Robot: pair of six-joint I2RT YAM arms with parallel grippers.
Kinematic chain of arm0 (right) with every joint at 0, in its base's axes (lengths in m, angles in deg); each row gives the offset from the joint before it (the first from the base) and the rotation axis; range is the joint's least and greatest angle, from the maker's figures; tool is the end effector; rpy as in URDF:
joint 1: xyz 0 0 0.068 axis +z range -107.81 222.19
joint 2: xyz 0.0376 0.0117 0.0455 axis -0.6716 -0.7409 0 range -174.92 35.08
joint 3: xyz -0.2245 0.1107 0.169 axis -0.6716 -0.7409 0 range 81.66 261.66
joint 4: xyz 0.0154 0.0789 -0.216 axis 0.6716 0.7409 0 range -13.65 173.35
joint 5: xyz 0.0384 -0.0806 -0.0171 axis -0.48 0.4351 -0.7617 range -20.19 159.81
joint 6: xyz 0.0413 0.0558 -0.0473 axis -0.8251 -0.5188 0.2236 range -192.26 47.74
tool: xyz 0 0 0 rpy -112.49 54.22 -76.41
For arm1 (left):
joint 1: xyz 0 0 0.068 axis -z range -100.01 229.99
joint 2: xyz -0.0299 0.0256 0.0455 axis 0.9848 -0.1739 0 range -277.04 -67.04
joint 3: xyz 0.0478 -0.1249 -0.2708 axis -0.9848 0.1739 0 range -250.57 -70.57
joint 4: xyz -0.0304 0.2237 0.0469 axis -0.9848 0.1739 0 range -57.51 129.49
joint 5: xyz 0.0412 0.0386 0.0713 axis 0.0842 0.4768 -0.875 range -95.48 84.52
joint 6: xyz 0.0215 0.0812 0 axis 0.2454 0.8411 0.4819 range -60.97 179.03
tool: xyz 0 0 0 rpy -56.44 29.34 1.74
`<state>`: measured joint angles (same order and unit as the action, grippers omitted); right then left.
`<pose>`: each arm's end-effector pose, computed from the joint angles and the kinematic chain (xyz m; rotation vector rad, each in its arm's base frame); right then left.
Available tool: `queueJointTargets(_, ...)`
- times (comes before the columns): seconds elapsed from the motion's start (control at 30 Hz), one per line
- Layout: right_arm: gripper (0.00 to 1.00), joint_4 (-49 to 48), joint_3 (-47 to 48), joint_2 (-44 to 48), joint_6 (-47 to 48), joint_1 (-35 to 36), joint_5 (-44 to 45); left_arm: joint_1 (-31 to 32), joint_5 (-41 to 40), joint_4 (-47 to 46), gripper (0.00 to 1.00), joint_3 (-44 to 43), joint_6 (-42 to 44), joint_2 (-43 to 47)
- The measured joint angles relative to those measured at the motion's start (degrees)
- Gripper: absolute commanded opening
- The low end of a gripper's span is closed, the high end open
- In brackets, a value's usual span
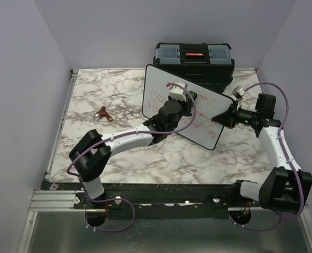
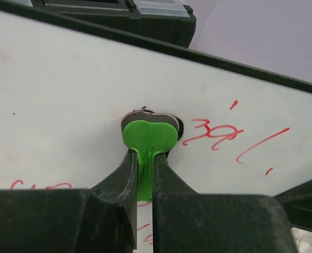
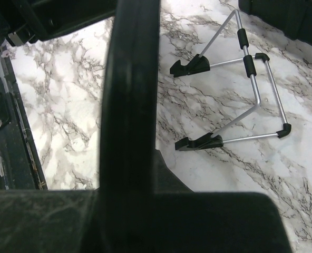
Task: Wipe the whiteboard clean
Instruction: Erase the whiteboard at the whiteboard stand.
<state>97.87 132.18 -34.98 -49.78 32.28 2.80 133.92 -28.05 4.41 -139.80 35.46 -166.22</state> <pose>0.2251 0.0295 0.3083 -0.7600 1.7859 0.9454 0.2714 -0.3246 0.3455 0.1224 1.6458 -0.7293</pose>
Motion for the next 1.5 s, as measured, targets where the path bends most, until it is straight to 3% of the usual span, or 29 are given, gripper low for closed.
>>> queueJointTargets(0.27, 0.01, 0.0, 0.0, 0.0, 0.46, 0.0, -0.11, 0.85, -0.2, -0.37, 0.0, 0.66, 1.81, -0.04)
queueJointTargets(0.53, 0.01, 0.0, 0.0, 0.11, 0.52, 0.0, -0.11, 1.33, -0.37, 8.11, 0.0, -5.18, 7.76, -0.15)
queueJointTargets(0.87, 0.01, 0.26, 0.0, 0.44, 1.07, 0.28, -0.07, 1.46, 1.95, 9.57, 0.0, -8.57, 10.32, -0.42)
queueJointTargets(1.5, 0.01, 0.39, 0.0, 0.42, -0.55, 0.04, 0.28, 1.31, 7.63, -1.33, 0.0, -0.5, 7.58, -1.16)
